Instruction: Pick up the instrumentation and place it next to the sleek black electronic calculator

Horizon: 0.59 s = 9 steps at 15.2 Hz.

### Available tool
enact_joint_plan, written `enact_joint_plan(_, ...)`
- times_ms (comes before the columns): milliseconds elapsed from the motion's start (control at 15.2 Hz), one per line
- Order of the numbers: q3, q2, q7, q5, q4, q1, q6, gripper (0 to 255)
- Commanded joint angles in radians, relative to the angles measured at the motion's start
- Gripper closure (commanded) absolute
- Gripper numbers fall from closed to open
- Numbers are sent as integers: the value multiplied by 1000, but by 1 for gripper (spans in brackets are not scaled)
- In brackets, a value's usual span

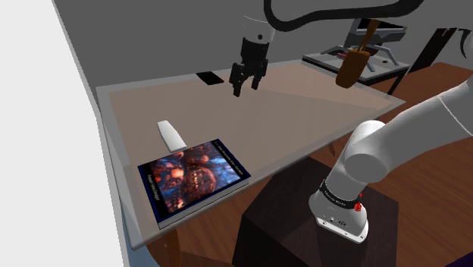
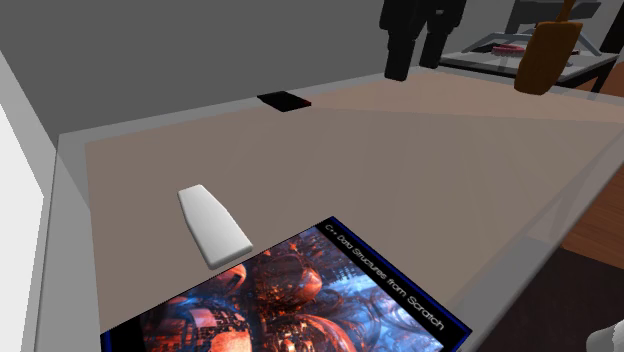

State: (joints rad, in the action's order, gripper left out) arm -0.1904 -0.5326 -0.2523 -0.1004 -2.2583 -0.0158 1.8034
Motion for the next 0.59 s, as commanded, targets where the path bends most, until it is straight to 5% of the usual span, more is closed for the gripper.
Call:
enact_joint_plan(0,-23,66,-37,1,20,5,42,0)
enact_joint_plan(528,-117,366,-211,53,163,15,173,0)
